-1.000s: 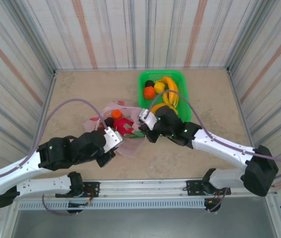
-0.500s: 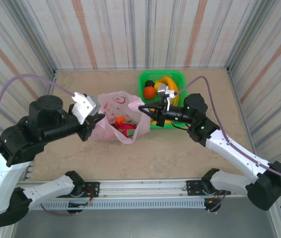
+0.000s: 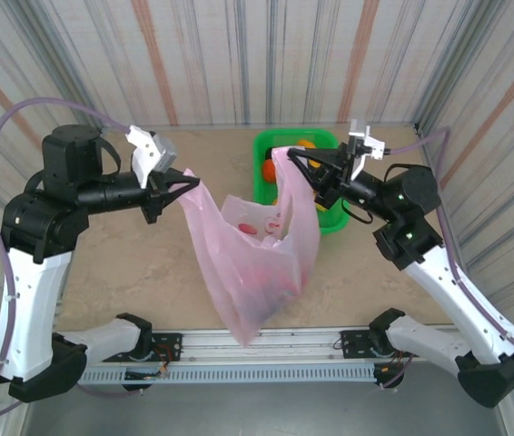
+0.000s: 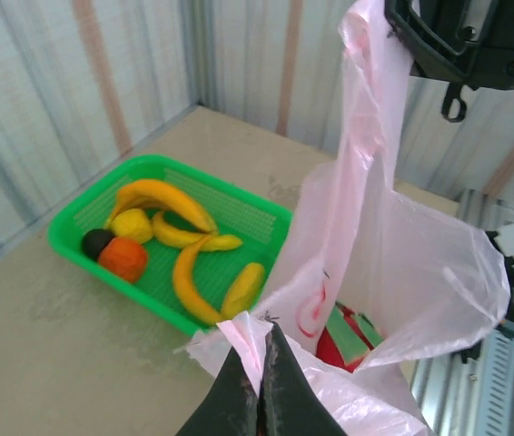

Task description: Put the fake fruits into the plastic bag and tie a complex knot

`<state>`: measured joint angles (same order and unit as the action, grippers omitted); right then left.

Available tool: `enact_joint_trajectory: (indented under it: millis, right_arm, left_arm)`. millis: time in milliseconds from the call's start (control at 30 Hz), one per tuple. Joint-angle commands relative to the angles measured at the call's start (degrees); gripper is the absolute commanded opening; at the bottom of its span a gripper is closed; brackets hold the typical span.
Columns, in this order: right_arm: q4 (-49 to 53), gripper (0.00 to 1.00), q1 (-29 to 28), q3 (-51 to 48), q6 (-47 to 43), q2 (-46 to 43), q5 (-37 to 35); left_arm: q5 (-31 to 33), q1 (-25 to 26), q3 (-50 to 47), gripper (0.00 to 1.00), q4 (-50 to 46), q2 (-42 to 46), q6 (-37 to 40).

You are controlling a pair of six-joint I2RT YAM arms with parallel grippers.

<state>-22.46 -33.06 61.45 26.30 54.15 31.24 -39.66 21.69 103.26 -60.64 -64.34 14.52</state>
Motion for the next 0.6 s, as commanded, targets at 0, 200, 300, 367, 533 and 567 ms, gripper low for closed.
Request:
enact_joint_trajectory:
  millis: [0,200,300,367,533,567]
  right_arm:
    - [3.47,0.01,0.34,-1.53,-2.64,-4.8,-5.65]
    - [14.09,0.01,0.71,-2.7,-5.75,-9.46,-8.96]
    - [17.21,0.03,1.86,-4.44,-6.27,-10.62,-11.46]
    - [17.61,0.04,3.41,-5.99,-5.66,-10.74,-12.06]
    - [15.65,0.05,6.95,-7.66,-2.21,-8.29,-7.83]
    - [14.69,0.06,7.43,-7.83,-1.53,-7.66,-6.31]
  left_arm:
    - [-8.28,-0.47,-3.93,0.0,5.78,1.26,-1.52]
    - [-13.73,-0.43,-8.0,0.0,11.09,1.56,-3.62]
    - [-14.31,-0.42,-10.92,0.0,14.73,0.76,-4.29]
    - [-13.51,-0.47,-11.18,0.0,15.89,-0.99,-3.9]
    - [-12.07,-1.71,-5.61,0.0,14.98,-8.12,-1.72]
    - [-12.02,-2.35,-4.46,0.0,15.05,-9.39,-1.47]
